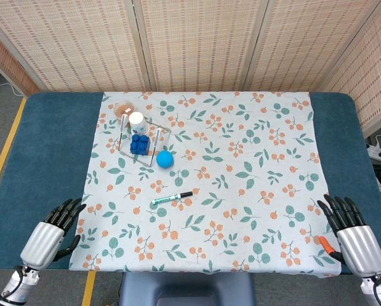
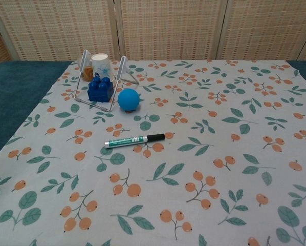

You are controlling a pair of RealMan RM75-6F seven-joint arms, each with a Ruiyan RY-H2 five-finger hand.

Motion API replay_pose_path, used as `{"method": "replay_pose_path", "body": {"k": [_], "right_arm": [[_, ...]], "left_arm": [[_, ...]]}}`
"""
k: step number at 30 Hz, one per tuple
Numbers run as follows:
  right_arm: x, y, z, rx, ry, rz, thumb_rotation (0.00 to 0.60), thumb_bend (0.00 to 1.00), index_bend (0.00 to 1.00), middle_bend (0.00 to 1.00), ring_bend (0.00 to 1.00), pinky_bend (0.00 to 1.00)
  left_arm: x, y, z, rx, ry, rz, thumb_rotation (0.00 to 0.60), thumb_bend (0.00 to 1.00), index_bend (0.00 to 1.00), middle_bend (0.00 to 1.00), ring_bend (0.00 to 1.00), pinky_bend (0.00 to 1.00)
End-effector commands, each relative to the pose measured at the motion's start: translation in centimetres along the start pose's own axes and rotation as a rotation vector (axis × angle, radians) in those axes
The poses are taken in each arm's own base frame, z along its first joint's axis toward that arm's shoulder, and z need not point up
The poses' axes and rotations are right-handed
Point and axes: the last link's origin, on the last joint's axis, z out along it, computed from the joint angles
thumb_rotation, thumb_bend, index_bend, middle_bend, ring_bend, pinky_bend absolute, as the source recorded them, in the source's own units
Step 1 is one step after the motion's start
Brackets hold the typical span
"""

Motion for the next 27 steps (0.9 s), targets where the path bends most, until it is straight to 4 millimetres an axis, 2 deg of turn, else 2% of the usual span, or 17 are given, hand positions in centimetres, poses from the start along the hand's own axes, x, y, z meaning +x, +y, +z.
{"method": "replay_pose_path", "body": {"k": [1,2,4,6,9,13,17,20,27], "right_arm": [[0.0,0.0,-0.1,0.001,0.0,-0.004,0.6,0.21,0.0,0.0,0.0,0.0],[0.0,0.0,-0.1,0.0,-0.002,-0.008,0.6,0.21,0.0,0.0,0.0,0.0],[0.1,0.0,-0.2,-0.003,0.003,-0.006,0.6,0.21,0.0,0.0,0.0,0.0],[0.1,0.0,-0.2,-0.002,0.006,-0.01,0.6,0.21,0.0,0.0,0.0,0.0],[0.1,-0.1,-0.1,-0.002,0.01,-0.009,0.6,0.21,0.0,0.0,0.0,0.0],[-0.3,-0.2,0.1,-0.001,-0.008,-0.012,0.6,0.21,0.0,0.0,0.0,0.0],[-0.5,0.1,0.4,-0.008,-0.022,-0.01,0.6,0.21,0.0,0.0,0.0,0.0],[-0.6,0.3,0.6,-0.019,-0.029,-0.008,0.6,0.21,0.0,0.0,0.0,0.0],[-1.0,0.5,0.8,-0.027,-0.049,-0.009,0.6,0.21,0.0,0.0,0.0,0.0]], "left_arm": [[-0.5,1.0,0.7,-0.03,0.006,-0.02,0.6,0.44,0.0,0.0,0.0,0.26],[-0.7,1.5,1.2,-0.044,0.013,-0.026,0.6,0.44,0.0,0.0,0.03,0.31],[-1.2,2.9,2.7,-0.087,0.011,-0.011,0.6,0.44,0.0,0.0,0.17,0.47],[-1.5,4.8,4.0,-0.134,-0.002,0.002,0.6,0.44,0.0,0.02,0.4,0.69],[-2.6,8.2,6.4,-0.201,-0.014,0.047,0.6,0.44,0.05,0.13,0.62,0.88],[-4.4,12.5,9.6,-0.223,-0.042,0.076,0.6,0.44,0.11,0.21,0.73,0.95],[-6.0,15.2,12.3,-0.215,-0.011,0.147,0.6,0.44,0.18,0.27,0.79,1.0],[-7.1,16.5,13.8,-0.2,-0.011,0.188,0.6,0.43,0.18,0.27,0.8,1.0],[-9.7,18.1,16.8,-0.17,-0.016,0.283,0.6,0.43,0.21,0.28,0.82,1.0]]}}
